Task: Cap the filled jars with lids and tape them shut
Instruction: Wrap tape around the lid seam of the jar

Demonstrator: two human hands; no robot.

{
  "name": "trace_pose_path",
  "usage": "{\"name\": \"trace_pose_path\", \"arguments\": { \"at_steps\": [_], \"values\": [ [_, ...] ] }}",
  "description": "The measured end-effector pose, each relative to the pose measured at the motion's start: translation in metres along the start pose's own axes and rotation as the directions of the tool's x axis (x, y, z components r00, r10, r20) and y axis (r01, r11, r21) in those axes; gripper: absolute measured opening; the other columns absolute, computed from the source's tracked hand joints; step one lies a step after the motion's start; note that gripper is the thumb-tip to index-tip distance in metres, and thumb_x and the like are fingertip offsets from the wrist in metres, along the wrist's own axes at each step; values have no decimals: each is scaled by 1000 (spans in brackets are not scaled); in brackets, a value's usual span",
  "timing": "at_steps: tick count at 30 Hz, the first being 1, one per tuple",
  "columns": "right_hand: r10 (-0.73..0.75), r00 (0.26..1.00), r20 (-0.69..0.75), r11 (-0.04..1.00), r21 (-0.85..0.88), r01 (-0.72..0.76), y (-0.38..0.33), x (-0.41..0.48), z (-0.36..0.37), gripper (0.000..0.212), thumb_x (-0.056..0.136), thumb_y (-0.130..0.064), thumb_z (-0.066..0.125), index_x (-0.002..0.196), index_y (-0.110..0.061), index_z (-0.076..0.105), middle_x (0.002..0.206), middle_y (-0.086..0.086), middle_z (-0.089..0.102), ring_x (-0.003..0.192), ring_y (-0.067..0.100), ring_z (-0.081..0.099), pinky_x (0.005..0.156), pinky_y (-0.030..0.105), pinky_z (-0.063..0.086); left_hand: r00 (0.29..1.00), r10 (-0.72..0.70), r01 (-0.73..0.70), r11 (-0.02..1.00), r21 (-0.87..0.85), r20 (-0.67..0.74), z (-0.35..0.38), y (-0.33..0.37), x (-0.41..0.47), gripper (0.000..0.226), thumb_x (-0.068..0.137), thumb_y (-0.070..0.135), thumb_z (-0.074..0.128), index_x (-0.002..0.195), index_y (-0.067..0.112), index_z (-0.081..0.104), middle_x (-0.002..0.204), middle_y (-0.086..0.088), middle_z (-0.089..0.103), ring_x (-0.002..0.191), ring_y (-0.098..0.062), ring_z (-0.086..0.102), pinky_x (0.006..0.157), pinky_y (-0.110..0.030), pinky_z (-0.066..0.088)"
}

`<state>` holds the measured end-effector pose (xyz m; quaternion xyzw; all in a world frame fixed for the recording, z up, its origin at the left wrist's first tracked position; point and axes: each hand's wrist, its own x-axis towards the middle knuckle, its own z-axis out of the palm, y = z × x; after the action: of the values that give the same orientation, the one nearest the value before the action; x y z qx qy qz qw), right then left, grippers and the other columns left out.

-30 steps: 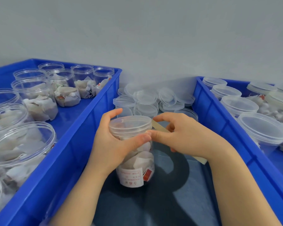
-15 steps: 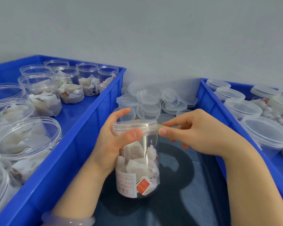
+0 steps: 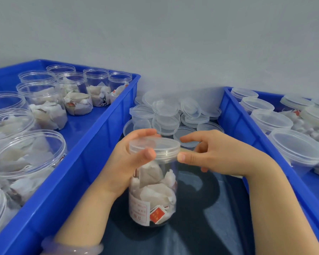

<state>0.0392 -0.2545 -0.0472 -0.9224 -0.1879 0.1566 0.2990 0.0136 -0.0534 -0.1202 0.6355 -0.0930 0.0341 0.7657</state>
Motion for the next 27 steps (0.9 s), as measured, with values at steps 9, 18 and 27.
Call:
{"name": "trace_pose_path", "arguments": {
  "at_steps": [9,18,27],
  "values": [
    [-15,994,-108,987,-158,-3,-6,4,9,95,53,-82,48,133,-33,48,70,-23,41,63,-5,43,59,16,33,980,104,-53,959,278,-170,5,3,-1,89,40,59,77,121,30,54,109,19,67,101,5,62,75,-12,50],
    [-29,993,-113,986,-168,10,-14,4,15,45,81,-56,57,119,-31,57,71,-17,42,70,9,45,64,24,37,941,188,-75,927,368,-281,9,-3,0,110,38,62,82,135,32,42,122,25,50,111,18,47,75,1,42],
    [-96,995,-15,993,-65,95,-5,4,9,78,72,-60,61,144,-43,34,107,-20,61,93,1,61,95,33,49,901,182,-47,943,328,-395,13,-11,3,95,33,63,76,119,43,42,107,30,53,99,22,50,69,1,43]
  ]
}}
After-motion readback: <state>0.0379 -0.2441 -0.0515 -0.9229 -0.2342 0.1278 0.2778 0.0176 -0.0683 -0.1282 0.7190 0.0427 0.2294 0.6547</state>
